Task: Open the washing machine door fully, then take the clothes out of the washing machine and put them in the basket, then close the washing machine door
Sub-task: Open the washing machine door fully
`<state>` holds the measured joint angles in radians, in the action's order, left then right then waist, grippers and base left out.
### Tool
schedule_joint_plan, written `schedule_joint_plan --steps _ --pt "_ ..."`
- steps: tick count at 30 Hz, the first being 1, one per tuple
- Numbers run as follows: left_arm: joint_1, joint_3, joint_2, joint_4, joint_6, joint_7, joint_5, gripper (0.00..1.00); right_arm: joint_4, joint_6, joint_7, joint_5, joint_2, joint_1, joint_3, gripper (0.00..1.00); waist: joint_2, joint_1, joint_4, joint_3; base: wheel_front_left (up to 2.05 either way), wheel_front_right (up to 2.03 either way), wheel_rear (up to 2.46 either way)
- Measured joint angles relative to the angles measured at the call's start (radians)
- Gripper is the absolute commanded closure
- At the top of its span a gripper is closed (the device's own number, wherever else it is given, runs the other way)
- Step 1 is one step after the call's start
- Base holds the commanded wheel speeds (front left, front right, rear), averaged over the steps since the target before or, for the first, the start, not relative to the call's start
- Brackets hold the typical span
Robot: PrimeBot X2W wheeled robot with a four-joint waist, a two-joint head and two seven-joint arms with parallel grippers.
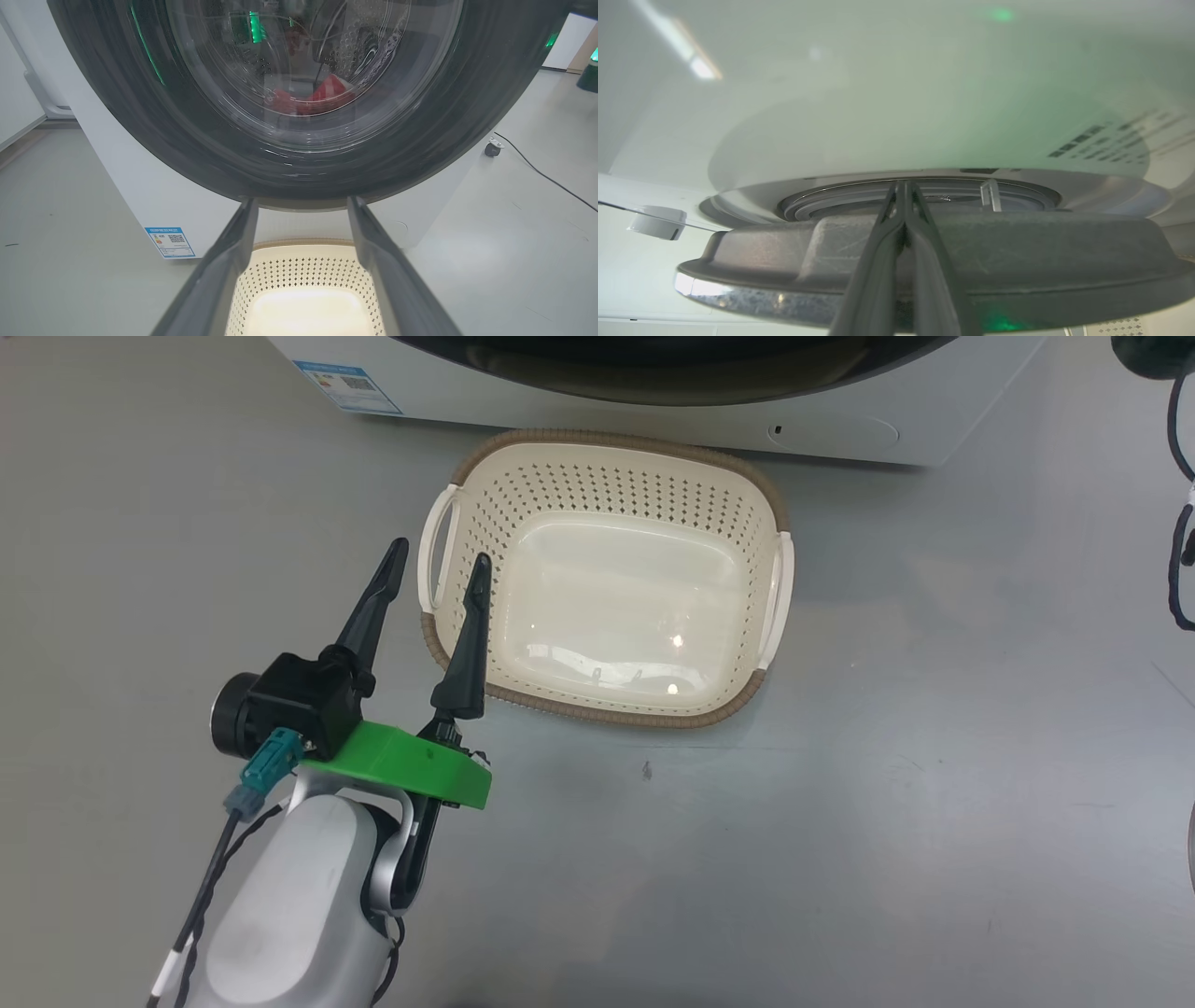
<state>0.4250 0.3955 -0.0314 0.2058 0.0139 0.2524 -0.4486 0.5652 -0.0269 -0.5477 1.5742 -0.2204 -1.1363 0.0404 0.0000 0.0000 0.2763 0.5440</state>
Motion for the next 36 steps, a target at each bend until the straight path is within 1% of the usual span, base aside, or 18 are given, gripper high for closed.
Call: schedule_joint_plan --steps 8,10,20,22,25,36 --pt "0.007 -0.001 0.000 0.000 0.007 0.000 0.000 0.00 0.025 -0.008 -0.076 0.036 -0.013 -0.004 0.003 1.00 0.0000 0.0000 -0.008 -0.001 0.00 0.00 0.00" --pt "0.007 -0.002 0.000 0.000 0.008 0.000 0.000 0.00 0.030 -0.016 -0.100 0.047 -0.015 -0.004 0.005 1.00 0.0000 0.0000 -0.011 -0.003 0.00 0.00 0.00" --pt "0.007 0.000 0.001 0.006 0.009 0.000 0.000 0.00 0.049 -0.016 -0.198 0.089 -0.013 -0.002 0.022 1.00 0.0000 0.0000 -0.025 -0.012 0.00 0.00 0.00" --pt "0.007 -0.003 0.001 0.007 0.009 0.000 0.001 0.00 0.051 -0.021 -0.214 0.093 -0.011 0.000 0.025 1.00 0.0000 0.0000 -0.029 -0.013 0.00 0.00 0.00" --pt "0.007 -0.015 0.001 0.010 0.017 0.000 0.007 0.00 0.058 -0.028 -0.235 0.105 -0.004 0.011 0.033 1.00 0.0000 0.0000 -0.039 -0.018 0.00 0.00 0.00" --pt "0.005 -0.027 0.001 0.025 0.017 0.000 0.010 0.00 0.075 -0.051 -0.306 0.107 0.040 0.082 0.076 1.00 0.0000 0.0000 -0.073 -0.044 0.00 0.00 0.00"
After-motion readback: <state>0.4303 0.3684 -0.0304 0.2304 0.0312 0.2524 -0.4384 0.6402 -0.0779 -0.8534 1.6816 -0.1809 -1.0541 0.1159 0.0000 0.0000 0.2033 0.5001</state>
